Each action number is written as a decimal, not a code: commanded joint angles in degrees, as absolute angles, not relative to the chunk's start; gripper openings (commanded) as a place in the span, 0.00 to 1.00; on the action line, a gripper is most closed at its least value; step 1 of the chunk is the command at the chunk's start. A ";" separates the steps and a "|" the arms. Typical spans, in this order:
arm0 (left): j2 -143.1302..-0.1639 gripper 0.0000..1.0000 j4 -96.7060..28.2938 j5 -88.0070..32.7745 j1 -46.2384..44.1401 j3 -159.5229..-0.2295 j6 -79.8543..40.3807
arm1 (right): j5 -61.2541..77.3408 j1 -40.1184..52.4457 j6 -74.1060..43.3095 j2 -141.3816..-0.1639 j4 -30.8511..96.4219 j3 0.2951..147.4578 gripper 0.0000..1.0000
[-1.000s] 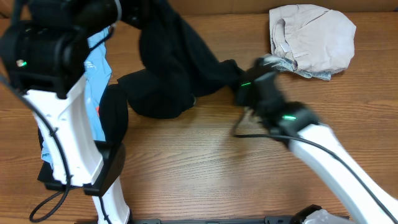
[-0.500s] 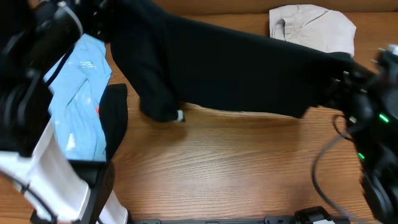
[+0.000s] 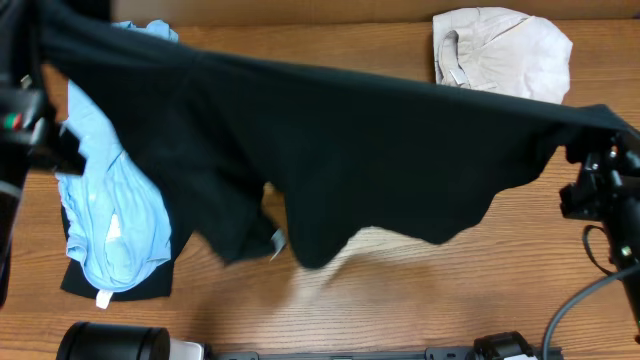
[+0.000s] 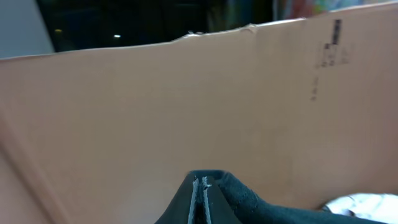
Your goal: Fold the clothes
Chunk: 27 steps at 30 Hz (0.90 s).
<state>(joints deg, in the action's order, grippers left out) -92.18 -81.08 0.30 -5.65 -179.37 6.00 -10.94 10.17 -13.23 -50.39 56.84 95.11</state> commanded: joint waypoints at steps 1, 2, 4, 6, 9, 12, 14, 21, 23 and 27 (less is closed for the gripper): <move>-92.88 0.04 -80.86 12.91 -4.99 -179.50 5.76 | -19.07 9.23 -13.02 -50.00 57.91 96.82 0.04; -93.34 0.04 -80.93 11.79 -4.99 -179.00 5.76 | -19.03 9.23 -13.06 -50.17 58.39 96.82 0.04; -94.63 0.04 -80.90 9.80 -4.99 -177.69 5.78 | -19.03 9.23 -13.06 -50.76 59.96 96.79 0.04; -96.57 0.04 -80.93 7.90 -4.99 -175.98 5.78 | -19.05 9.23 -13.06 -51.72 61.98 96.77 0.04; -100.40 0.04 -81.54 5.37 -4.99 -172.94 5.80 | -19.03 9.23 -13.06 -54.17 65.17 96.77 0.04; -104.44 0.04 -82.63 4.36 -4.99 -169.93 5.78 | -19.03 9.23 -13.04 -57.60 68.20 96.77 0.04; -107.13 0.04 -83.50 4.36 -4.99 -168.16 5.78 | -18.96 9.23 -13.04 -60.55 70.02 96.77 0.04; -116.99 0.04 -85.91 1.61 -4.99 -166.25 5.78 | -17.72 9.23 -13.04 -74.24 71.88 96.77 0.04; -119.50 0.04 -85.91 0.97 -5.06 -166.25 5.78 | -17.37 9.23 -13.04 -78.30 71.05 96.77 0.04; -123.70 0.04 -85.71 -0.03 -5.26 -166.25 5.78 | -15.51 9.23 -13.02 -85.93 67.90 96.77 0.04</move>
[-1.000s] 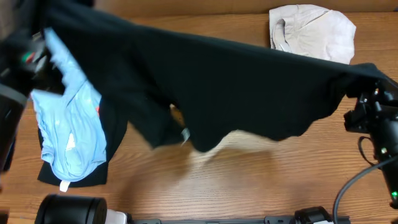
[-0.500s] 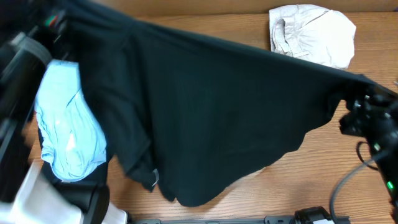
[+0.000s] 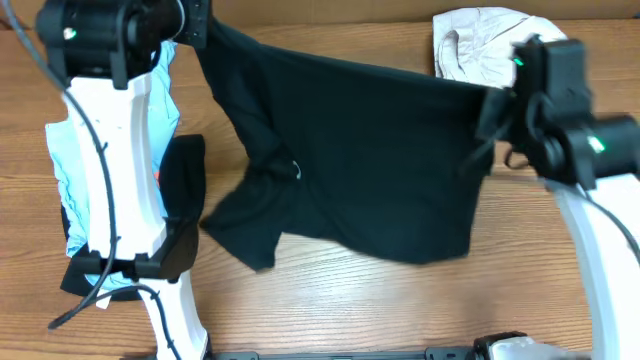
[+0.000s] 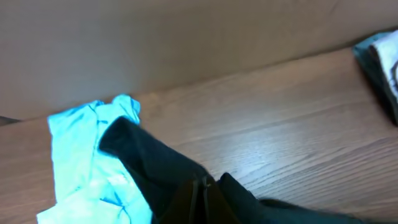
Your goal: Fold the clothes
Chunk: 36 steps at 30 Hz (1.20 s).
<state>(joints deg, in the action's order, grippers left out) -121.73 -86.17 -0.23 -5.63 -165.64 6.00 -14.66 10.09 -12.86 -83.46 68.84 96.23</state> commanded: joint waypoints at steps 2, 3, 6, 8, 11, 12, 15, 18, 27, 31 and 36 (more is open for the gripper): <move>-125.25 0.04 -85.67 -0.05 -5.28 -166.25 5.78 | -14.55 9.23 -13.02 -88.88 66.17 96.77 0.04; -125.91 0.04 -85.67 -0.05 -5.30 -166.25 5.78 | -14.13 9.23 -13.02 -90.24 65.12 96.77 0.04; -126.63 0.04 -85.52 -0.03 -5.30 -166.25 5.80 | -13.58 9.23 -13.02 -92.27 62.92 96.77 0.04; -126.63 0.04 -85.10 -0.03 -5.30 -166.25 5.80 | -13.37 9.21 -13.02 -92.47 61.73 96.77 0.04; -126.63 0.04 -84.82 -0.03 -5.28 -166.30 5.80 | -13.17 8.73 -13.02 -92.27 61.17 96.79 0.04; -126.61 0.04 -84.86 -0.03 -5.28 -166.30 5.78 | -12.75 8.47 -13.02 -92.25 61.28 96.79 0.04; -125.99 0.04 -85.06 -0.03 -5.28 -166.50 5.76 | -9.54 7.40 -13.02 -91.46 61.98 96.79 0.04; -124.16 0.04 -85.03 -0.05 -5.37 -167.26 5.76 | -7.33 6.55 -12.99 -89.14 61.98 96.86 0.04; -115.31 0.04 -84.64 -4.10 -5.72 -167.59 5.80 | -7.18 1.04 -13.02 -77.41 66.11 96.86 0.04; -113.36 0.04 -84.88 -11.62 -5.89 -167.59 6.50 | -6.57 -2.96 -12.93 -73.52 71.55 96.84 0.04; -114.04 0.04 -88.29 -13.37 -6.46 -167.44 6.46 | -0.01 -4.95 -9.91 -72.86 75.96 96.66 0.04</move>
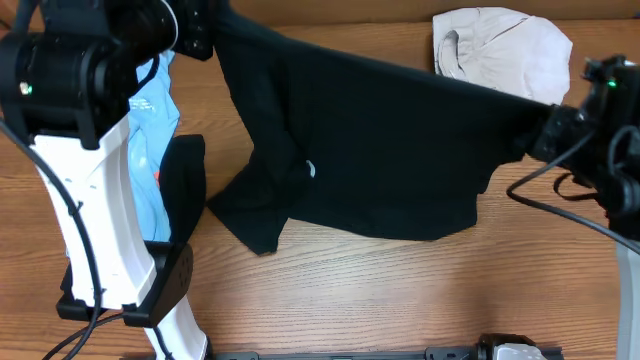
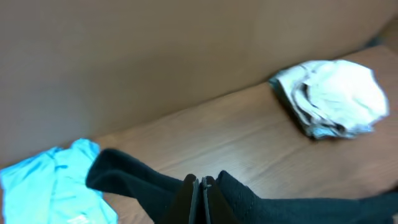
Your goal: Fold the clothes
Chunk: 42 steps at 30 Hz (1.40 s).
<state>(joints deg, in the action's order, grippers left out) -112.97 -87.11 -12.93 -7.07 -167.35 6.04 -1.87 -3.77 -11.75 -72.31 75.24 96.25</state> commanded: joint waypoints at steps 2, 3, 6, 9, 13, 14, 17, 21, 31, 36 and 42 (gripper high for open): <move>-115.15 0.04 -90.59 -13.23 -6.74 -167.35 6.48 | 0.36 -4.95 -9.74 -73.36 76.47 96.03 0.04; -115.87 0.04 -91.79 -13.08 -6.79 -167.35 6.59 | 0.36 -4.95 -9.69 -73.60 76.49 95.61 0.04; -118.32 0.04 -95.24 -13.10 -7.18 -167.33 7.81 | 0.36 -4.95 -9.54 -74.81 76.49 94.35 0.04; -122.21 0.04 -96.79 -13.15 -7.86 -167.11 8.16 | 0.43 -4.95 -9.54 -76.73 76.90 93.80 0.04; -127.13 0.04 -96.79 -13.41 -9.52 -166.54 8.16 | 0.84 -4.95 -9.56 -79.40 76.90 93.71 0.04; -128.57 0.04 -96.79 -13.41 -10.09 -166.50 8.14 | 0.93 -4.95 -9.54 -80.07 76.90 93.71 0.04; -132.99 0.04 -96.79 -13.34 -12.14 -166.23 7.49 | 1.41 -4.95 -9.54 -82.28 76.88 93.71 0.04; -138.28 0.04 -96.79 -13.37 -14.94 -163.96 5.41 | 1.41 -4.95 -9.54 -84.84 76.84 93.71 0.04; -143.13 0.04 -95.37 -10.24 -21.89 -146.76 5.17 | 1.43 -4.97 -9.54 -86.08 75.31 93.71 0.04; -143.13 0.50 -93.06 -9.91 -22.48 -144.77 5.15 | 1.45 -4.95 -9.54 -86.08 75.29 93.71 0.04; -143.02 1.00 -92.31 -9.91 -21.06 -147.00 4.54 | 1.45 -4.95 -9.54 -86.08 75.33 93.71 0.04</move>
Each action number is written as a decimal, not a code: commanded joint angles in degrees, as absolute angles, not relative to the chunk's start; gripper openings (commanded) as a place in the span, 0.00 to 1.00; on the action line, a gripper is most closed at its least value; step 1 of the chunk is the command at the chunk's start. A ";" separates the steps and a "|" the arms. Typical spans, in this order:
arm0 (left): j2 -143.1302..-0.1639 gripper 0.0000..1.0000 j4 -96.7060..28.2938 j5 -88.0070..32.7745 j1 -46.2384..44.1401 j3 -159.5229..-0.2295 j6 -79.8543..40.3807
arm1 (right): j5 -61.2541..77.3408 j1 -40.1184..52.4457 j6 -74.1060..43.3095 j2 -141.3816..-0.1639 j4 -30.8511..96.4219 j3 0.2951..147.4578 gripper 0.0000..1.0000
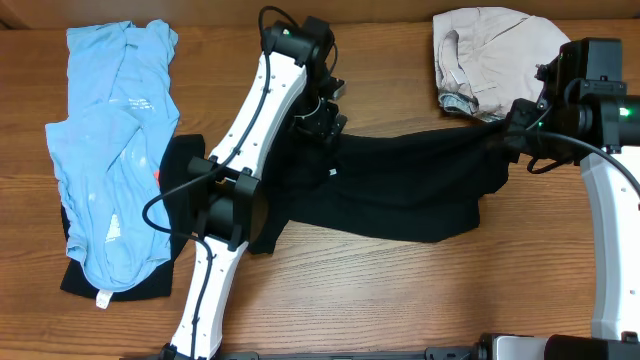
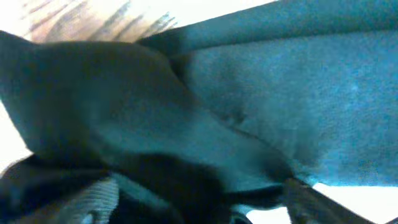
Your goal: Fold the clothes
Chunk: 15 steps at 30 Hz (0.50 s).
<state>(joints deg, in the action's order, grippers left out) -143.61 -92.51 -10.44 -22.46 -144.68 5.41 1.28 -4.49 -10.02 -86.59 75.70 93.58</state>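
Observation:
The black shirt (image 1: 400,185) lies bunched across the middle of the table. Its right edge is pulled up toward my right gripper (image 1: 508,135), which is shut on it near the beige garment. My left gripper (image 1: 330,127) is down on the shirt's upper left part. In the left wrist view the black shirt (image 2: 280,93) fills the frame, and my left gripper (image 2: 199,198) is open: its ribbed pad (image 2: 93,193) and other finger stand far apart, with dark cloth between and below them.
A light blue shirt (image 1: 110,150) lies spread at the far left on top of a dark garment (image 1: 175,190). A crumpled beige garment (image 1: 495,50) sits at the back right. The left arm's white links (image 1: 240,150) cross the table diagonally.
The shirt was held stretched in the air between both grippers; now it lies on the table. My left gripper has moved right and down onto it and has opened. My right gripper has moved slightly inward.
First both grippers held the black shirt spread wide and high over the table. Then it hung lower between them, its lower part touching the wood, left gripper at the back left. Now it rests bunched on the table, released by the left gripper.

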 commanded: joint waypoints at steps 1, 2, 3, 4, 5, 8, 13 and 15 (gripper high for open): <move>-143.00 1.00 -92.31 -9.91 -20.49 -147.41 3.95 | 1.48 -4.95 -9.54 -86.08 75.33 93.71 0.04; -143.00 1.00 -92.27 -9.91 -19.81 -147.83 3.22 | 1.50 -4.95 -9.54 -86.08 75.33 93.71 0.04; -143.00 1.00 -92.14 -9.93 -19.18 -148.14 2.42 | 1.56 -4.95 -9.54 -86.08 75.33 93.71 0.04; -143.00 1.00 -92.01 -10.11 -18.41 -148.38 1.63 | 1.63 -4.95 -9.54 -86.08 75.31 93.71 0.04; -142.91 1.00 -91.88 -10.22 -17.56 -148.59 0.78 | 1.63 -4.95 -9.54 -86.08 75.31 93.71 0.04; -142.69 1.00 -91.88 -10.63 -14.52 -149.10 -2.48 | 1.63 -4.95 -9.52 -86.08 75.26 93.71 0.04; -142.50 1.00 -93.76 -12.84 -9.43 -149.16 -8.14 | 1.63 -4.95 -9.52 -86.08 75.09 93.71 0.04; -142.50 1.00 -95.11 -12.75 -7.40 -149.16 -10.46 | 1.63 -4.95 -9.52 -86.08 75.09 93.71 0.04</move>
